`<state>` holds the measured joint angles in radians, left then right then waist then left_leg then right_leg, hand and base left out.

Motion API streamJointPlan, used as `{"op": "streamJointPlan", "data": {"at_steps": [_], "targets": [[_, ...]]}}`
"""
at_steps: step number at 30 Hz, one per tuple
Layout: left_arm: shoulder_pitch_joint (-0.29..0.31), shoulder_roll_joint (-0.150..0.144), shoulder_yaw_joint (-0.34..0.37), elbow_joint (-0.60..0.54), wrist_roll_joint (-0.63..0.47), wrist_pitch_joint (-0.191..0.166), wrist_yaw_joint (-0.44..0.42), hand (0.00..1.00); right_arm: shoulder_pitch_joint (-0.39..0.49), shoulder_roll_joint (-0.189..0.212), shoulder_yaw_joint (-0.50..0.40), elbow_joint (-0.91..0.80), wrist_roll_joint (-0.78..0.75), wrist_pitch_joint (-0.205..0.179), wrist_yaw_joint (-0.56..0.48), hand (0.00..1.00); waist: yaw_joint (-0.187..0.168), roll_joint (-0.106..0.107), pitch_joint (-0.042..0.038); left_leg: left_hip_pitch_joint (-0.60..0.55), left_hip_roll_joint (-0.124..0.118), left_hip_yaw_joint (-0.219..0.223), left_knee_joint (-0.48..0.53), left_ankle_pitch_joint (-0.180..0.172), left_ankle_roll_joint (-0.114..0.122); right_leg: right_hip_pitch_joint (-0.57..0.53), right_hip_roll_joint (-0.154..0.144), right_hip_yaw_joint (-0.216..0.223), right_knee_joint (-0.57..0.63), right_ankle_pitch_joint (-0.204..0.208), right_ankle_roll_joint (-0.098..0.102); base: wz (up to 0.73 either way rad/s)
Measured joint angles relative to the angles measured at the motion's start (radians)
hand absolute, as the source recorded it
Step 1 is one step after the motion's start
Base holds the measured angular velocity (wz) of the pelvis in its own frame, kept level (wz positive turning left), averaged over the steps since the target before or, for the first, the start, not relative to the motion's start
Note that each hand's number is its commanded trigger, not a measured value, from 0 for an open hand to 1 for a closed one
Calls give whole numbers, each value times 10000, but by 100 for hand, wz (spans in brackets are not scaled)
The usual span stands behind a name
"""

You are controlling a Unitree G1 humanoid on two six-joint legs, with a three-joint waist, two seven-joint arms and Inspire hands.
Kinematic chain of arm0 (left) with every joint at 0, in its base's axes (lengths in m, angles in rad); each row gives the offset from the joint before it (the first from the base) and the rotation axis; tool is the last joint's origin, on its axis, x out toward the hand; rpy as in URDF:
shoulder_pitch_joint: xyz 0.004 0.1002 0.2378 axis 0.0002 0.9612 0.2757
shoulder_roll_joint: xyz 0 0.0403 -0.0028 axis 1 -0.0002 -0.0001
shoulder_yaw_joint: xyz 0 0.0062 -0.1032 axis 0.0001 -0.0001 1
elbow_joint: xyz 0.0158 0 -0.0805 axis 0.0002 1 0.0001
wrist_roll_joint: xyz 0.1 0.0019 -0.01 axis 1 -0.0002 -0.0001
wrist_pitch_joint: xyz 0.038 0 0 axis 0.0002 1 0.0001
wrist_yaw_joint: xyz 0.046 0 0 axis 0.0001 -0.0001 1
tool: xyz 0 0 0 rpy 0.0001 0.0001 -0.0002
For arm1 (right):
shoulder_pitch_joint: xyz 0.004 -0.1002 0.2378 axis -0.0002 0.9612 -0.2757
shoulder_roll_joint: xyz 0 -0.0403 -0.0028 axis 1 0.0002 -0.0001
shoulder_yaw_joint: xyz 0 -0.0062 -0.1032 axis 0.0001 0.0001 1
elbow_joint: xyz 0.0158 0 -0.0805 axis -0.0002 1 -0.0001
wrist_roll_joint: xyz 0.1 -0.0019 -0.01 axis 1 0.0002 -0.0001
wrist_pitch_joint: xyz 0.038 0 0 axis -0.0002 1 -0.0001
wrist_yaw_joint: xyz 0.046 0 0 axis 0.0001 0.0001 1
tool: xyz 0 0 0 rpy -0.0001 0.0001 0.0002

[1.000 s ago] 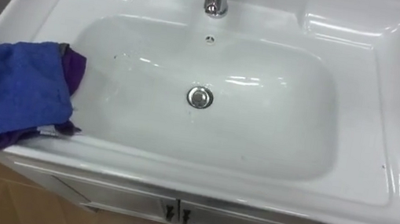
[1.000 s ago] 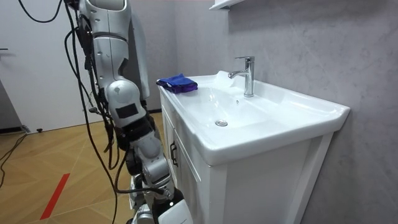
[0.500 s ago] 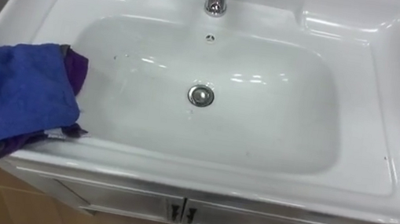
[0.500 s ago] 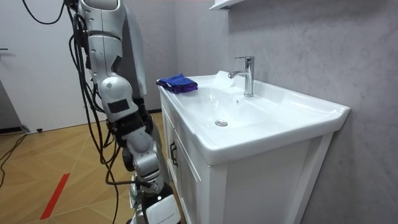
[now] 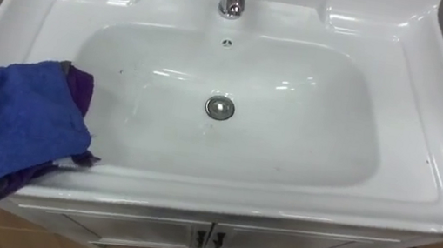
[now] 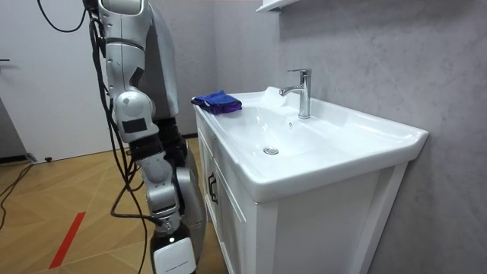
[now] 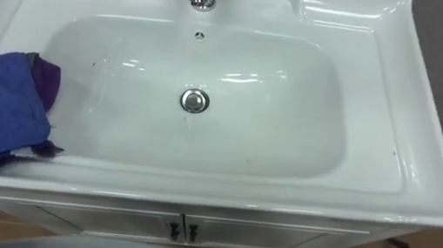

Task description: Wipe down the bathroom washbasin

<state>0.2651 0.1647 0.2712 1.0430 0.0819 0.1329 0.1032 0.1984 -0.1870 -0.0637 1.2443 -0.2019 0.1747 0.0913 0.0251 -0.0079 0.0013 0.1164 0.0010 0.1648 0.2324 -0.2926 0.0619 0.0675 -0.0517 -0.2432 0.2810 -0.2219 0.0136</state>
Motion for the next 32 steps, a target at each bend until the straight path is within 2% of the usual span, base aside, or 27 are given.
{"op": "streamJointPlan", "data": {"at_steps": [7, 13, 18, 29, 32], "targets": [[-26, -4, -3, 3, 0, 3, -311, 0, 6, 37, -8, 2, -4, 118, 47, 0, -25, 7, 4, 155, 16, 213, -106, 0, 0, -8, 27, 209, 34, 0, 0, -9], [-2, -1, -222, 186, 3, 16, -492, 0, -3, 58, -8, -51, -8, 166, 99, 0, -91, 0, 7, 185, 4, 240, -110, -7, 12, -36, 22, 224, 118, -1, 1, -1], [-25, 0, -427, 375, 107, 206, -654, 0, -11, 84, -4, -48, -14, 230, 114, 0, -188, -7, 8, 186, 6, 241, -108, -7, 12, -38, 23, 238, 116, -1, 1, 0], [-115, 11, -475, 377, 239, 206, -951, 0, -18, 174, -5, -40, -54, 231, 124, 0, -204, -28, 9, 179, 5, 248, -95, -7, 12, -44, 23, 295, 111, 0, 1, 0], [-92, 15, -509, 377, 427, 209, -952, 0, -130, 174, 2, -78, -458, 238, 150, 0, -198, -23, 9, 124, 6, 262, -83, -7, 12, -108, 21, 304, 131, 0, 1, 0]]}}
